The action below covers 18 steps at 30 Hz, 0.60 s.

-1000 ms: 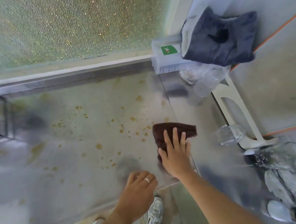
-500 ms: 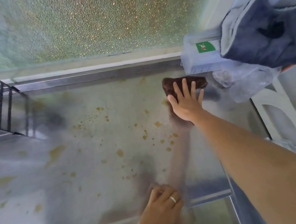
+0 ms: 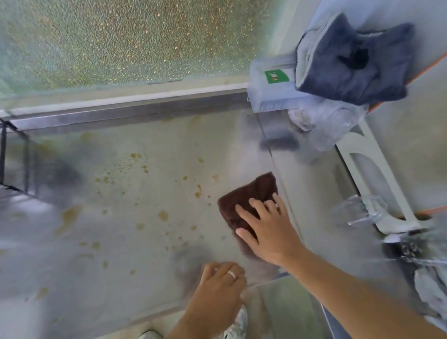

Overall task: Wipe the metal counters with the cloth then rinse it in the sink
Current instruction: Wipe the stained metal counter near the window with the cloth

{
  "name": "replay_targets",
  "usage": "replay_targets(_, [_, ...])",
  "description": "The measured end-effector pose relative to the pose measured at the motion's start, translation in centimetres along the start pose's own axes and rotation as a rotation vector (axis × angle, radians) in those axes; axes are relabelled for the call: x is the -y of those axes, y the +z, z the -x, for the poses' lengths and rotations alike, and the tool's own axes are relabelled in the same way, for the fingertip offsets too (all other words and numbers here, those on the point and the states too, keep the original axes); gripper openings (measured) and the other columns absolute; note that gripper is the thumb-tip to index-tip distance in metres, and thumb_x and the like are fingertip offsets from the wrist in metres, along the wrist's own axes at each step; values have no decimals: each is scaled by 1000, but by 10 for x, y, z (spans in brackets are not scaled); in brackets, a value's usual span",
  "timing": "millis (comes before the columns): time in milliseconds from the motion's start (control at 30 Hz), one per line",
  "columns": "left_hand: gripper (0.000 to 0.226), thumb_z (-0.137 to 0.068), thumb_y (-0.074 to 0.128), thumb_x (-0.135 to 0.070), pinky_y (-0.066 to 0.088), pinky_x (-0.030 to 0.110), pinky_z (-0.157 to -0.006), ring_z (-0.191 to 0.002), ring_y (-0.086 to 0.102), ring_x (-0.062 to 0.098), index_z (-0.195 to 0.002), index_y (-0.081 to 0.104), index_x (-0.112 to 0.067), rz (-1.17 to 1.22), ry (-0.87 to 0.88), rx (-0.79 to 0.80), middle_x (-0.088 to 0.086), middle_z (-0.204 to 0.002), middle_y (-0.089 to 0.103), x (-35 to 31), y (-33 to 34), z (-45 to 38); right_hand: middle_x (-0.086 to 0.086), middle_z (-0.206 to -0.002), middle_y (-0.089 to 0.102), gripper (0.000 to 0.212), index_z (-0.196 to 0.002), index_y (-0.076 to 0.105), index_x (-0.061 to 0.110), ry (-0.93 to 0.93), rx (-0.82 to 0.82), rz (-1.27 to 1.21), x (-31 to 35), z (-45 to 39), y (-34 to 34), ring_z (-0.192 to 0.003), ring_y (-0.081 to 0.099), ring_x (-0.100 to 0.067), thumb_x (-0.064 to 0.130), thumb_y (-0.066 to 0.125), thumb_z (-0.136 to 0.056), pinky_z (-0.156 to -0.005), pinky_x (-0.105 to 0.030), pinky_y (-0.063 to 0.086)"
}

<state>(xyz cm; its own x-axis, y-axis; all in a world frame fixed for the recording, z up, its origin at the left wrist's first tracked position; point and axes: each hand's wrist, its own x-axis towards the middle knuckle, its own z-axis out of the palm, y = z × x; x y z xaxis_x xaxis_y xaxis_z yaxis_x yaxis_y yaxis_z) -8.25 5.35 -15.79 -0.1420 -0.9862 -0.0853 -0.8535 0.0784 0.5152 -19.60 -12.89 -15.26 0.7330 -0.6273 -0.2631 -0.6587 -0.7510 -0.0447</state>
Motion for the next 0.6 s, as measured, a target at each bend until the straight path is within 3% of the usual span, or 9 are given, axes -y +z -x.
replay_targets(67, [27, -61, 56, -20, 33, 32, -92, -110, 60, 15, -86, 62, -27, -29, 52, 18, -9, -107, 63, 0, -2, 7, -12, -130, 60, 51, -131, 62, 22, -17, -42, 27, 6, 28, 6, -118, 55, -33, 55, 38, -102, -123, -52, 21])
replay_targets(100, [27, -60, 57, -20, 33, 32, -92, -109, 60, 15, -86, 63, -27, -42, 73, 32, -9, -106, 63, -1, -1, 11, -15, -137, 57, 49, -129, 62, 19, -21, -56, 14, 7, 40, 11, -128, 51, -35, 53, 39, -103, -124, -53, 19])
replay_targets(167, [26, -61, 56, -20, 34, 32, -92, -105, 62, 15, -85, 63, -28, -46, 97, 29, -9, -102, 63, 0, 3, 16, -15, -159, 39, 52, -139, 54, 16, 16, -46, -81, 8, 51, 26, -150, 30, -33, 52, 39, -105, -125, -54, 19])
replay_targets(233, [22, -63, 58, -20, 36, 31, -91, -102, 63, 15, -84, 61, -28, -15, 112, -12, -10, -98, 61, 4, 12, 16, -10, -168, 22, 58, -150, 42, 15, 127, -43, -196, 12, 43, 37, -157, 13, -28, 52, 33, -107, -125, -52, 22])
replay_targets(333, [16, -70, 65, -21, 38, 30, -89, -100, 64, 12, -83, 59, -29, -16, 122, -134, -11, -98, 61, 12, 21, 10, -11, -170, 12, 66, -160, 26, 14, 276, -64, -256, 18, 8, 37, -158, 5, -29, 53, 23, -106, -127, -51, 18])
replay_targets(433, [6, -83, 61, -26, 35, 27, -88, -97, 65, 9, -83, 59, -31, -26, 126, -182, -15, -95, 61, 19, 29, 5, -14, -170, 10, 71, -161, 20, 12, 297, -46, -241, 8, -44, 24, -158, 4, -34, 54, 19, -105, -127, -52, 11])
replay_targets(600, [17, -84, 39, -28, 40, 30, -84, -87, 56, 10, -86, 57, -28, -112, 42, 48, -14, -91, 55, 20, 34, 2, -19, -169, 10, 78, -161, 20, 10, 291, -56, -228, -10, -148, 1, -156, 6, -38, 56, 12, -99, -127, -52, 6])
